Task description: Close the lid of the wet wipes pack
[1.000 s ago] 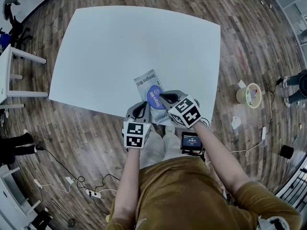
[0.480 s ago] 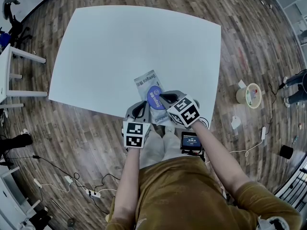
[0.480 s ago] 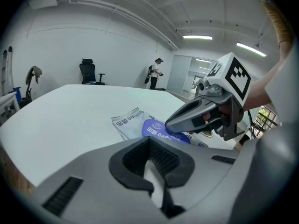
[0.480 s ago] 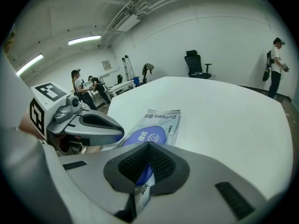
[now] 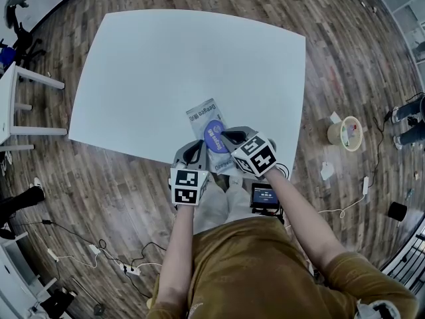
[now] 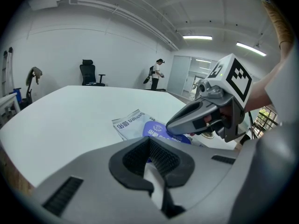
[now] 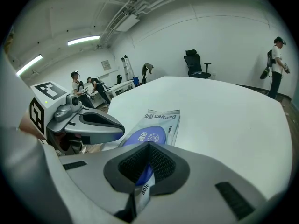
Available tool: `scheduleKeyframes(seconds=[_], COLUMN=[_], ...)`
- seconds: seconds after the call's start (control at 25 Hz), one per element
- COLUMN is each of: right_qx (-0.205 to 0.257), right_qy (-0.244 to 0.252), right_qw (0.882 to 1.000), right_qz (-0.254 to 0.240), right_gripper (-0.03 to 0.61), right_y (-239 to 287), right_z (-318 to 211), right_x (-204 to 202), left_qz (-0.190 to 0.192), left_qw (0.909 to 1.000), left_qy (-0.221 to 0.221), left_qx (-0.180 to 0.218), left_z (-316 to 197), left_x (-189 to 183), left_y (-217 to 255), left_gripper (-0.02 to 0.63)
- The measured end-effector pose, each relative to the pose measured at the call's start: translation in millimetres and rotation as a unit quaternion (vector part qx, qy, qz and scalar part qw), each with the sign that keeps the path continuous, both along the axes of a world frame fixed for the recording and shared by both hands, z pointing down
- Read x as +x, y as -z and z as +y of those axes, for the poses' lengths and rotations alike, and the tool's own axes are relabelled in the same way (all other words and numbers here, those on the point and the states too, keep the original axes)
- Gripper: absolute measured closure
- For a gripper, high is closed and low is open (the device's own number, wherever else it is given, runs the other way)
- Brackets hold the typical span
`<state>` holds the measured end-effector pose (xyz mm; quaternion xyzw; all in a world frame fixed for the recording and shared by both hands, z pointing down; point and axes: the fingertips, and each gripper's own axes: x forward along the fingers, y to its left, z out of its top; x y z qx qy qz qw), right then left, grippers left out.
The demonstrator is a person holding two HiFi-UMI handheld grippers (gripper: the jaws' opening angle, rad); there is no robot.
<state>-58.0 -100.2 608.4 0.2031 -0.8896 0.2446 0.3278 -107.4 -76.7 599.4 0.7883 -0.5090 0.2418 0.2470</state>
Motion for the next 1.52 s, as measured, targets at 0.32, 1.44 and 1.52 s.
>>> scheduleKeyframes(seconds=[0.32, 1.44, 1.52], right_qx=[0.026, 0.236, 0.257], right_qy=[-0.024, -0.179, -0.183], right_qw=[0.999, 0.945, 0.938], right_qz=[0.002, -0.140, -0.146], right_gripper=[0.572, 0.572, 0.572], right_y=[12.7, 194.3, 208.6], right_z=[-8.4, -26.5, -25.8], right_x=[10.3, 76.8, 80.3], left_qz=[0.001, -0.019, -0.022], left_qw=[0.9998, 0.9858, 0.9828], left_qy=[0.010, 0.053, 0.053], left_qx=[0.017, 0.158, 0.175], left_z=[-4.8, -7.1, -8.8], left_x=[-6.7, -23.1, -22.2], left_y=[13.4, 127.2, 140.6], left_gripper=[0.617, 0.617, 0.615])
